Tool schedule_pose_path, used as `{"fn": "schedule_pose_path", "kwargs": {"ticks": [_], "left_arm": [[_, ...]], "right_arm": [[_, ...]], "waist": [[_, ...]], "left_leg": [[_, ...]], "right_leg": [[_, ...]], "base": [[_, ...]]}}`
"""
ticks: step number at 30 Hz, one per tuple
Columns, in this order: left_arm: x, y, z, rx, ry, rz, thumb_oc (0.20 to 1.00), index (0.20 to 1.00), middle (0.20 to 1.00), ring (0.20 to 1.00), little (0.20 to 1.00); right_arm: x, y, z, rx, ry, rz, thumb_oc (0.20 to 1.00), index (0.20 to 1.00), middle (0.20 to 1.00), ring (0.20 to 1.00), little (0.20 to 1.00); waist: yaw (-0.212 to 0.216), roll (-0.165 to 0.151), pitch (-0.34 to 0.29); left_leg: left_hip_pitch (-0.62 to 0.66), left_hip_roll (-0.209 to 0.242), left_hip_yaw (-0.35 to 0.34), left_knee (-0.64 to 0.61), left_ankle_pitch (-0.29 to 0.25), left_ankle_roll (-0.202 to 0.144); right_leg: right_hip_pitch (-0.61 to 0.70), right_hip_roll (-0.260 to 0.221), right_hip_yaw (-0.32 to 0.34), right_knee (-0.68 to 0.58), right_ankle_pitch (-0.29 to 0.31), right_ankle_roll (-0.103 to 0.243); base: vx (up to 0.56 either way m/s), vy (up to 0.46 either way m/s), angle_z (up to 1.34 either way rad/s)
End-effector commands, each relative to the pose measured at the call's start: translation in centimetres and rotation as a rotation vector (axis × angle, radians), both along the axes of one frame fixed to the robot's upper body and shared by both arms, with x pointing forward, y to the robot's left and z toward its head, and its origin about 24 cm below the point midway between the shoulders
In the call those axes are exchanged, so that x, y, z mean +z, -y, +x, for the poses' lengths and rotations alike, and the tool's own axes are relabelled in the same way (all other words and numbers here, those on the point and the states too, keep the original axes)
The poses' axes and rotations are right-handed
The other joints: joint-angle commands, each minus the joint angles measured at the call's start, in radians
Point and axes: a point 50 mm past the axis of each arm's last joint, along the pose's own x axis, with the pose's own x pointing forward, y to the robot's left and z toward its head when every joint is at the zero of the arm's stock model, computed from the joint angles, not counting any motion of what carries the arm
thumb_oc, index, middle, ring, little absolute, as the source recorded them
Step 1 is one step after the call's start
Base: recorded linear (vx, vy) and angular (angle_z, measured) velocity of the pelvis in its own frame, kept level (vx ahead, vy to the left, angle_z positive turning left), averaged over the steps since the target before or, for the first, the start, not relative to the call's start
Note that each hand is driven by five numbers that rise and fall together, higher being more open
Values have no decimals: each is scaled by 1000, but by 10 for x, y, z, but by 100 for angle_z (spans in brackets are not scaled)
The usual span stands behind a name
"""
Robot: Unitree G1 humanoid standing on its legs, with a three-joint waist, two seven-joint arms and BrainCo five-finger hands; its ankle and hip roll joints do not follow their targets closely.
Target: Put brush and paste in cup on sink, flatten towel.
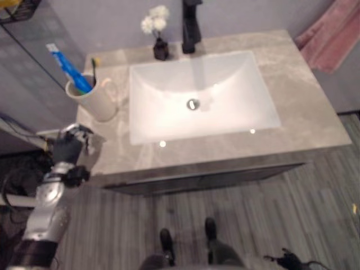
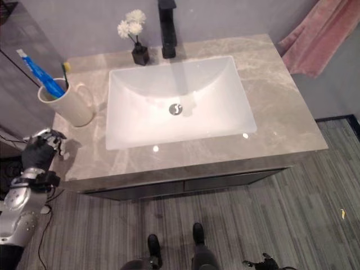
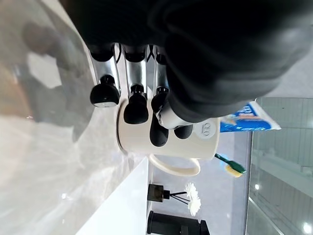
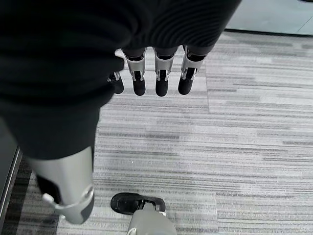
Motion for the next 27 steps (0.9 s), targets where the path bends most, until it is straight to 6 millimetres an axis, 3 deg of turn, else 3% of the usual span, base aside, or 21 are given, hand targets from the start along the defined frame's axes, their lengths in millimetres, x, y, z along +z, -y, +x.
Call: {"fn": "schedule_pose_path", "kwargs": {"ticks": [1, 13, 19, 27], "left_arm": [[37, -5, 8, 9, 173, 13, 200, 200, 200, 200, 200], [44, -1, 20, 2, 195, 18, 200, 200, 200, 200, 200], [47, 1, 26, 25, 216, 6, 200, 200, 200, 200, 200], [54, -8, 29, 99, 246, -1, 200, 200, 200, 200, 200]], "right_arm": [[-2, 6, -22, -40, -71, -12, 1000, 1000, 1000, 1000, 1000], [0, 9, -17, -28, -68, -23, 1000, 1000, 1000, 1000, 1000], [1, 7, -4, -16, -26, -20, 1000, 1000, 1000, 1000, 1000], [2, 10, -9, -39, -29, -27, 1000, 1000, 1000, 1000, 1000]], "waist": [[-15, 3, -3], [-29, 22, 12], [-30, 15, 22], [-34, -2, 27]], "left_leg": [[81, 7, -45, 13, -60, -9], [43, 4, -41, 13, -51, -6], [30, 15, -30, 13, -33, -16], [21, 36, -30, 13, 1, -32]], "right_leg": [[38, -18, -33, 6, -58, 16], [-14, -13, -11, 6, -38, 12], [-37, 0, 2, 6, -37, 6], [-50, 20, -10, 15, -50, -2]], "base": [[-42, -11, 15], [-29, -13, 1], [37, -42, -10], [64, -41, -3]]}}
